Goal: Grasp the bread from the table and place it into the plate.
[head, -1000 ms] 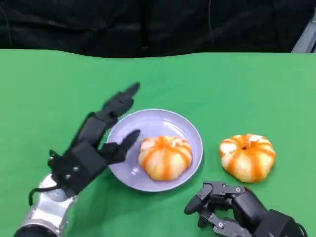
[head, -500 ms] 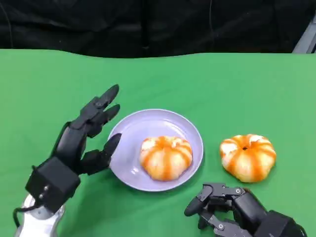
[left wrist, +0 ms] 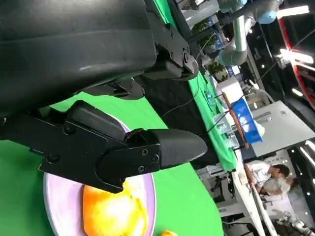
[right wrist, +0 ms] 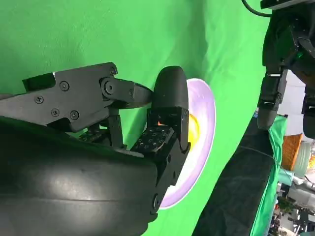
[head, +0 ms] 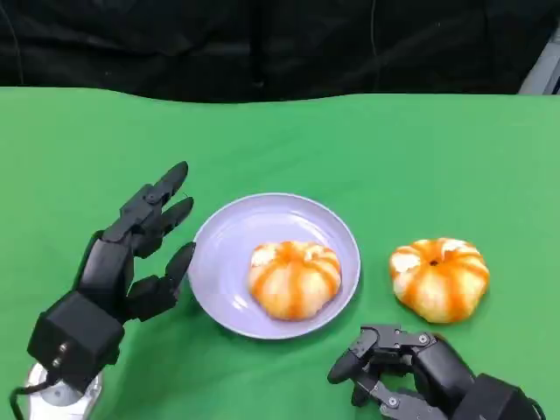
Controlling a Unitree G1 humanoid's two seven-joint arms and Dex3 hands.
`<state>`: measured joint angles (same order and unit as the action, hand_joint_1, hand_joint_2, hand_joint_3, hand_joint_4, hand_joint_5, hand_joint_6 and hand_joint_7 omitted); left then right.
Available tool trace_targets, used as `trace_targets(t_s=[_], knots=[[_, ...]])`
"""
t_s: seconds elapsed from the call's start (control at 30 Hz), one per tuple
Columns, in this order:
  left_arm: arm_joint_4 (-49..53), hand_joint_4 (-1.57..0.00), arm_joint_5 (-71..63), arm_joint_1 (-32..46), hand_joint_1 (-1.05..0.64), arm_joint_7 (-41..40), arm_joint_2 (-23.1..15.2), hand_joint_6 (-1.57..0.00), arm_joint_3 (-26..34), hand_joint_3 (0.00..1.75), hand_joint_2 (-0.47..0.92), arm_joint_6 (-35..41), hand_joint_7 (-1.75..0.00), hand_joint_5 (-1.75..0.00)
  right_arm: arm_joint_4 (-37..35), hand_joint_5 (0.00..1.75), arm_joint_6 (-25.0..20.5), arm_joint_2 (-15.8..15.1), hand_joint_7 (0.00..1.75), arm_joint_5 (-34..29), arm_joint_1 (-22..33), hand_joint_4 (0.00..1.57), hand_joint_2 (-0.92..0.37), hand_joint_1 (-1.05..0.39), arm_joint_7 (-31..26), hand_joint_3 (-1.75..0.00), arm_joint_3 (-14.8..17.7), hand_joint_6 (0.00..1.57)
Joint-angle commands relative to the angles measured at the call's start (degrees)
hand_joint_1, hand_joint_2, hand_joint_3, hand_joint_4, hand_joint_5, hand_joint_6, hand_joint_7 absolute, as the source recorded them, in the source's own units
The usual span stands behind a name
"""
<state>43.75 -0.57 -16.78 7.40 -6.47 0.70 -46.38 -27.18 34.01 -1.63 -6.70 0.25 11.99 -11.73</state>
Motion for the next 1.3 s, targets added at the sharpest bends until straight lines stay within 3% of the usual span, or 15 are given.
trace_targets(t_s=[0.03, 0.7, 0.93, 1.3], knots=[[-0.6, -0.47, 0.4, 0.1, -0.73, 0.2, -0.6, -0.32, 0.8, 0.66, 0.92, -0.7, -0.01, -0.02, -0.4, 1.42, 0.7, -0.6, 0.93, 0.8, 0.0, 0.73, -0.92, -0.15, 0.1, -0.44, 0.6, 0.84], [-0.1, -0.53, 4.0, 4.6, -0.71, 0.7, 0.3, -0.38, 4.8, 0.59, 0.92, -3.4, -0.01, -0.02, 0.6, 1.42, -0.2, -0.7, 0.91, 0.8, 0.5, 0.72, -0.92, -0.15, 0.2, -0.44, 0.5, 0.84], [-2.3, -0.61, 4.5, 13.0, -0.6, -0.3, 2.2, -0.46, 5.7, 0.52, 0.92, -5.2, -0.03, -0.04, 3.7, 1.45, -1.1, -1.3, 0.93, 1.3, 2.1, 0.71, -0.92, -0.13, 1.1, -0.47, 0.4, 0.84], [-3.2, -0.61, 4.2, 13.4, -0.59, 0.1, 2.6, -0.47, 6.3, 0.5, 0.92, -4.6, -0.02, -0.02, 4.5, 1.46, -1.8, -1.2, 0.95, 1.3, 2.4, 0.7, -0.92, -0.13, 1.3, -0.47, 0.5, 0.83]])
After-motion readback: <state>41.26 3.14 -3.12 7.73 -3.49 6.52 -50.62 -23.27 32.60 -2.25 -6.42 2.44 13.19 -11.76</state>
